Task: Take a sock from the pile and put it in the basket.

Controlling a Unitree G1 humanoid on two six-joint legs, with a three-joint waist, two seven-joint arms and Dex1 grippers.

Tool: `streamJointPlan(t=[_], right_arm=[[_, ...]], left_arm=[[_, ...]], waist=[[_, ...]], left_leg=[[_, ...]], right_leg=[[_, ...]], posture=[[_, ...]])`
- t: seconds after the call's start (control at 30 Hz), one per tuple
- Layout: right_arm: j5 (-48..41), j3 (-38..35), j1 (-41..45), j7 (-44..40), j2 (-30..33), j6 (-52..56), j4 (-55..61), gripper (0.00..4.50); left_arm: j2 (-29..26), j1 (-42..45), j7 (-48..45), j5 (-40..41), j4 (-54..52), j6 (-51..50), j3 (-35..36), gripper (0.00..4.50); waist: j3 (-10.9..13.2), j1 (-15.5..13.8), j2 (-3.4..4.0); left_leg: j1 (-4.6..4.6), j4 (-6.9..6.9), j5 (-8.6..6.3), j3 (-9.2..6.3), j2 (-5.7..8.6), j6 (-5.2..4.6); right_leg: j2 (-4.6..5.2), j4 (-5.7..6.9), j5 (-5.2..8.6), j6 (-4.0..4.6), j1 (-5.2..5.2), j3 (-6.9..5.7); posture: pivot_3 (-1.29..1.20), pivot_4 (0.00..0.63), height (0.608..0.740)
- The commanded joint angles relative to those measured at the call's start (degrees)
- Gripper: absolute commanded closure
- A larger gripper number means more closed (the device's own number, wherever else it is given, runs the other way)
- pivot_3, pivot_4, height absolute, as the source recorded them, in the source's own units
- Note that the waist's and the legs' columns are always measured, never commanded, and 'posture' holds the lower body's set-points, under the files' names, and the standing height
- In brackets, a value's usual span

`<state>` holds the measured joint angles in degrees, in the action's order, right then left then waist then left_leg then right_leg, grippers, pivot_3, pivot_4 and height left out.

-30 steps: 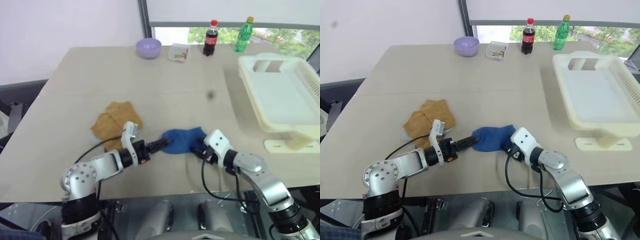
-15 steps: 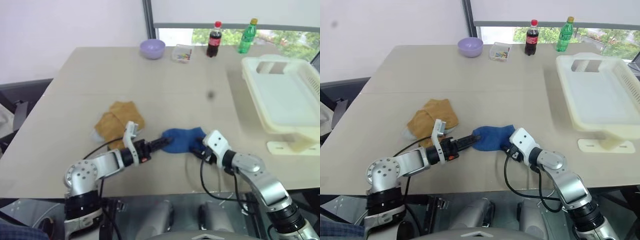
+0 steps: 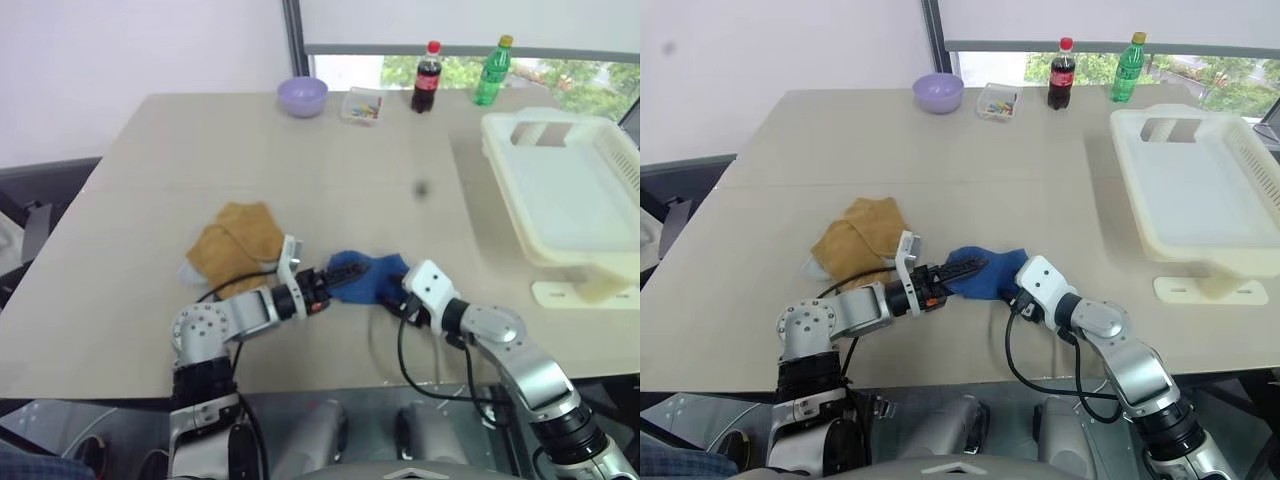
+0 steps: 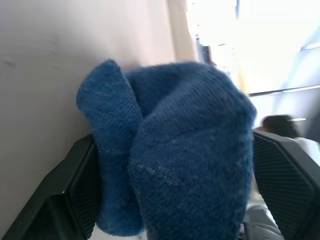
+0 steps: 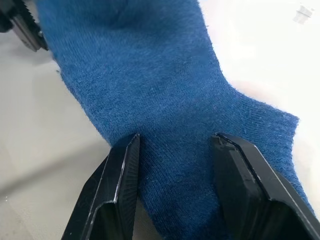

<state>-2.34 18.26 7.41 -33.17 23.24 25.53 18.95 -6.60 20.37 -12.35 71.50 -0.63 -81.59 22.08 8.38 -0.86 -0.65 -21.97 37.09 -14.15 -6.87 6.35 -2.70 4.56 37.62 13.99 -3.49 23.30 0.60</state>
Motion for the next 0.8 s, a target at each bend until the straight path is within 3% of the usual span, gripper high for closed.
streamJointPlan(t=[0.03, 0.27, 0.6, 0.8], right_arm=[[1.4, 0.5, -0.1, 0.7, 0.1, 0.0, -0.7, 2.17], [2.0, 0.7, 0.5, 1.1, -0.5, -0.3, -1.2, 2.17], [0.9, -2.3, 0.0, -0.5, 2.6, 2.7, 5.6, 2.17], [-3.6, -4.9, -0.4, -4.0, 7.0, 9.9, 13.5, 2.17]], left_arm=[[0.7, -0.8, -1.0, 9.4, -3.9, -1.1, 0.2, 0.09], [-0.6, -2.7, 3.1, 16.6, -4.8, 2.5, -3.1, 0.09], [-2.5, -2.0, 3.9, 14.5, -1.3, 7.4, -7.5, 0.09], [-2.1, -0.6, 2.9, 12.6, 1.2, 9.6, -9.3, 0.09]], waist=[[0.0, 0.0, -0.06], [0.2, 0.0, -0.16], [0.2, -0.1, -0.15], [0.3, -0.1, -0.17]], left_leg=[[0.0, 0.0, 0.0, 0.0, 0.0, 0.0], [0.0, -0.01, 0.0, 0.0, -0.01, 0.0], [-0.04, -0.01, 0.0, 0.01, -0.01, 0.01], [-0.58, 0.02, 0.02, -0.02, 0.0, 0.01]], right_leg=[[0.0, -0.01, 0.0, 0.0, 0.0, 0.0], [0.0, -0.01, 0.0, 0.0, 0.01, 0.01], [-0.01, -0.03, 0.0, 0.01, 0.05, 0.02], [0.0, -0.03, -0.02, 0.04, 0.5, 0.0]], posture=[[0.0, 0.15, 0.74], [0.0, 0.15, 0.74], [0.0, 0.15, 0.74], [0.0, 0.15, 0.74]])
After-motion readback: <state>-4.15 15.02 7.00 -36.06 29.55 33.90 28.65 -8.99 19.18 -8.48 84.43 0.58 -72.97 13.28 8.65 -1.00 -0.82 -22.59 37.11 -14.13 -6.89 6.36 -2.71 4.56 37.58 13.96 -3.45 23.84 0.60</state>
